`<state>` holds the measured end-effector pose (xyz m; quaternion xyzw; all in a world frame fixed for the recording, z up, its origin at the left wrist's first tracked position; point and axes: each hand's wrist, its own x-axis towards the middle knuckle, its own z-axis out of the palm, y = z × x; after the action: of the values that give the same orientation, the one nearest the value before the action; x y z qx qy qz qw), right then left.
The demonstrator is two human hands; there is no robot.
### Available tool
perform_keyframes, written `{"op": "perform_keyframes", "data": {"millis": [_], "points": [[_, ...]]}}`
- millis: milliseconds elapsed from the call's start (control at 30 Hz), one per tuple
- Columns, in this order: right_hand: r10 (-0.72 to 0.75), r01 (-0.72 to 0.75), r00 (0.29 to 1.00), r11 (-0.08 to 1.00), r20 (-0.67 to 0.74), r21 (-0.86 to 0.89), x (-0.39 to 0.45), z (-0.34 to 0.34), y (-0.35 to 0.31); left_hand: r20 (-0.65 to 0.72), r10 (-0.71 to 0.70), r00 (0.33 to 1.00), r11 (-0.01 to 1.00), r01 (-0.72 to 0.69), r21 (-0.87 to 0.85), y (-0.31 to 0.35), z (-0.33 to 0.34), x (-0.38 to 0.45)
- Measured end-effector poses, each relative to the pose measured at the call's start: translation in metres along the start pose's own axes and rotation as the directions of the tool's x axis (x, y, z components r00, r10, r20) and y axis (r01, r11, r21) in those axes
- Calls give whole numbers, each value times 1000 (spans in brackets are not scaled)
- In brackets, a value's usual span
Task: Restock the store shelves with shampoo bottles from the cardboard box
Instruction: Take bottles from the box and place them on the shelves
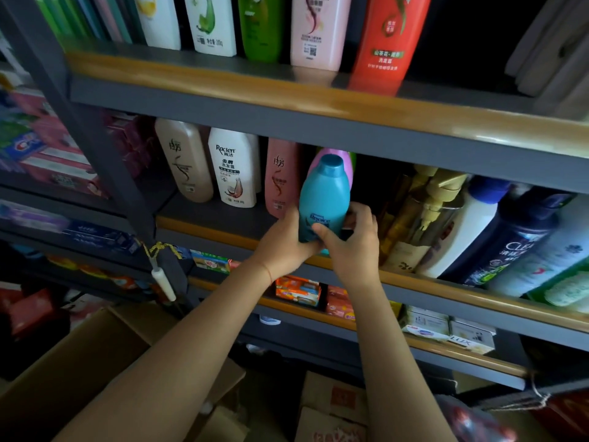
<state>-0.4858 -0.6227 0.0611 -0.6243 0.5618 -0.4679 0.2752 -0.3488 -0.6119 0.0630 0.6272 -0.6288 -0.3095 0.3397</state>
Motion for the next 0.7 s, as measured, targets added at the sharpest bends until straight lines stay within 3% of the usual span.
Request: {"op": "perform_keyframes", "data": {"millis": [200,333,400,500,567,633,700], "points": [[39,-39,999,999,-25,-10,-8,7,12,-4,-9,1000,1000,9,20,0,4,11],[-98,92,967,995,-234,-37,-27,13,6,-4,59,998,996,-59,-65,2,1,8],[-134,153,957,987,-258,55,-37,19,-5,-119,123,985,990,-131,-58,-8,-5,0],[-127,159,981,958,-146,237,-51,44,-23,-447,137,884,987,-161,-14,-41,-27,-30],[-87,104,994,935,-65,339,-63,81,-33,-581,19,814,999,-44,-29,-76,-49,-60],[31,-47,998,915,47,400,-87,135,-34,-635,-176,752,983,169,-72,-130,-67,-98],[154,-229,959,914,238,334,-119,196,-23,-679,-377,630,910,387,-147,-186,-80,-144]]}}
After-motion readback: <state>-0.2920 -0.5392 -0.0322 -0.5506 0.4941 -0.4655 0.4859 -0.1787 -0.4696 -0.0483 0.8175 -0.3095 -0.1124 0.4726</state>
